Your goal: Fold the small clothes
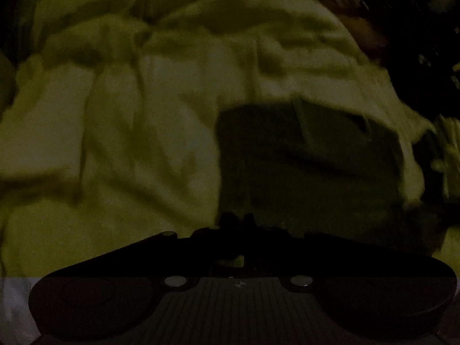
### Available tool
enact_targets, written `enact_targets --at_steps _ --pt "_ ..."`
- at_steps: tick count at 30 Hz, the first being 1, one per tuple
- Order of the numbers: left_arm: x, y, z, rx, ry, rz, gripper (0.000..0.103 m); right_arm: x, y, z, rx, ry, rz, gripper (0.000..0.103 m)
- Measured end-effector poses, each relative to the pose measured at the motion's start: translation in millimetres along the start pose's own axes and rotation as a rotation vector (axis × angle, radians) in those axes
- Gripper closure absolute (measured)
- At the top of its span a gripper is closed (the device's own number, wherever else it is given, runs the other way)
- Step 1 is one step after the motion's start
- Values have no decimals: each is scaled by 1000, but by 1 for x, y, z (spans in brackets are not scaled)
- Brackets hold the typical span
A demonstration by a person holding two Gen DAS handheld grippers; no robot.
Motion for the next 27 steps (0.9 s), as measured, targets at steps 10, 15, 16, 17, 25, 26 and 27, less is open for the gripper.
enact_targets --at_steps 10,15,16,17,25,26,27 --pt "84 -22 -69 21 16 71 40 97 -20 -59 -83 -48 3 96" --pt "92 -15 -89 41 39 115 38 108 -26 -69 -117 -41 17 96" --pt "93 -14 -91 38 38 131 38 110 -28 -71 -129 -42 16 96" --pt "94 -12 -92 39 38 138 37 112 -29 -74 -136 -43 23 96" --pt "109 11 -70 189 -106 144 0 126 -27 -59 -302 -124 166 77" --pt "107 12 -67 179 -105 134 0 124 -21 -56 -307 -132 203 77" --pt "102 10 -63 163 -97 112 0 122 -14 -54 -299 -137 243 77"
Point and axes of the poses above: each gripper's, at about its wrist camera, not at the fingertips, and z roughly against the way its jaws point, y to its left, x to its top, the point moved 8 cm from there along -z, roughly the way its jaws point, and after that the axes turned 12 degrees about z, right-handed, at the moved point
